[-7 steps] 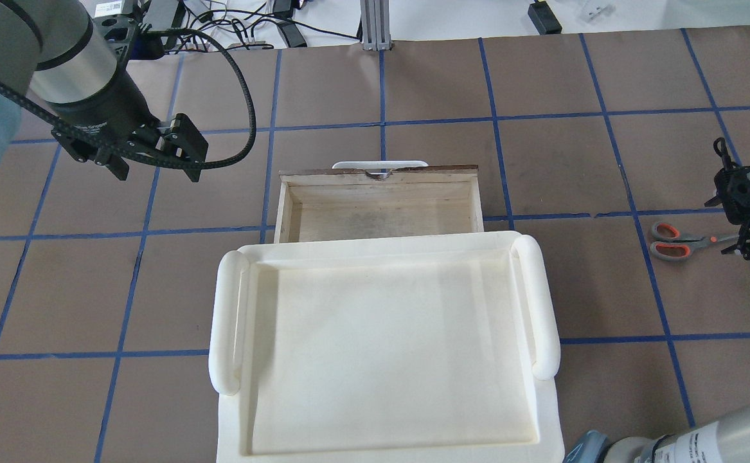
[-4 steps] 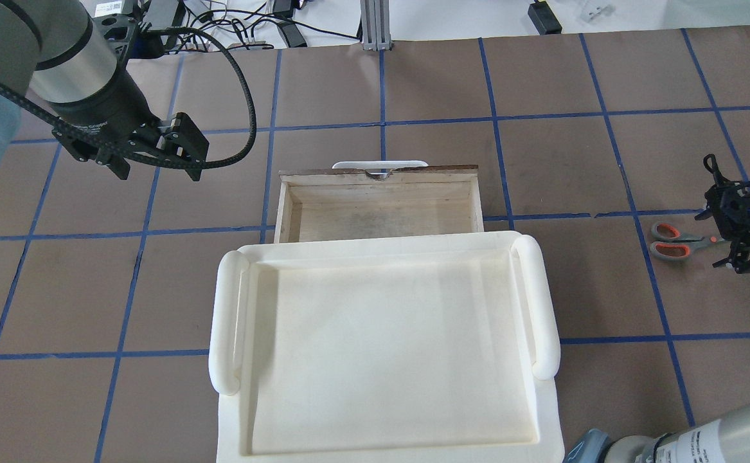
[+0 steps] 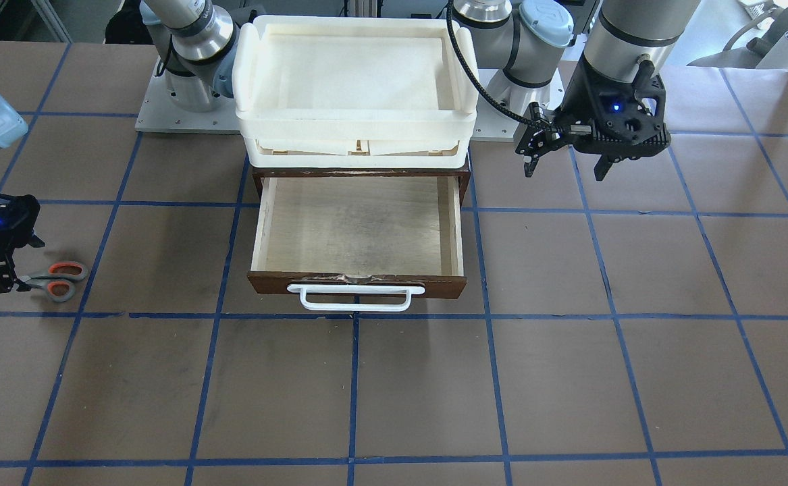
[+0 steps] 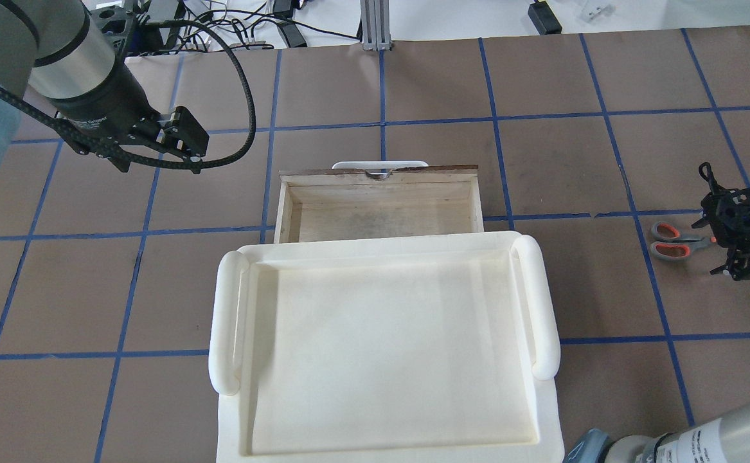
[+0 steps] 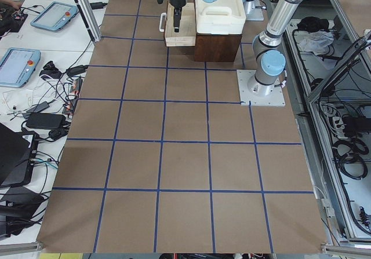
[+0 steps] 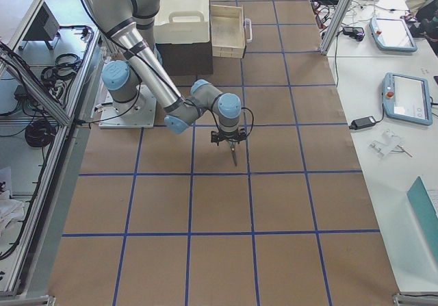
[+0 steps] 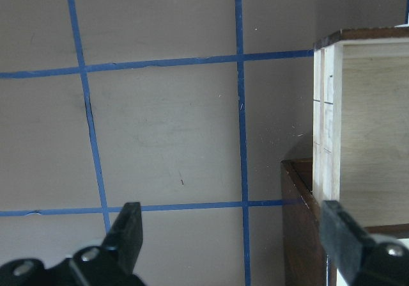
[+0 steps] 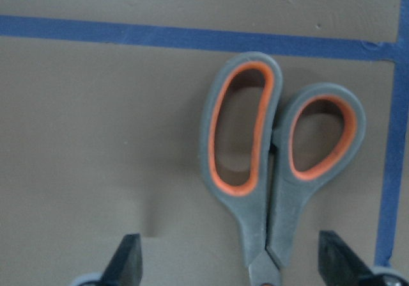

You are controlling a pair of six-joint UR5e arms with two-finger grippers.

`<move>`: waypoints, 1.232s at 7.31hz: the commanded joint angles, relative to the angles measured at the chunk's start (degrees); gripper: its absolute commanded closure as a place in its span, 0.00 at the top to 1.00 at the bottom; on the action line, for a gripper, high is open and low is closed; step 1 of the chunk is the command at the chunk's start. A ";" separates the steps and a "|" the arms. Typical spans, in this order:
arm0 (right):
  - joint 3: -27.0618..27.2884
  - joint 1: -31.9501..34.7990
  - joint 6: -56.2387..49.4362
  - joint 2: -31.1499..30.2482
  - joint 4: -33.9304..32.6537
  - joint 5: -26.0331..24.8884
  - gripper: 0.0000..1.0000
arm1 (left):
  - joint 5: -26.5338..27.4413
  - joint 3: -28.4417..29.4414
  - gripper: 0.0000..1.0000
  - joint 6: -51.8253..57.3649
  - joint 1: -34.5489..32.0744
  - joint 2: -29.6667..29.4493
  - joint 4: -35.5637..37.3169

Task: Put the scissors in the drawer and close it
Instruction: 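Lower the right gripper and close it on the scissors' handles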

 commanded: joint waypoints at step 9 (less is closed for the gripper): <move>-0.33 0.08 0.20 1.72 -0.01 -1.53 0.59 | -0.46 -0.05 1.00 -0.64 0.87 -0.06 -0.11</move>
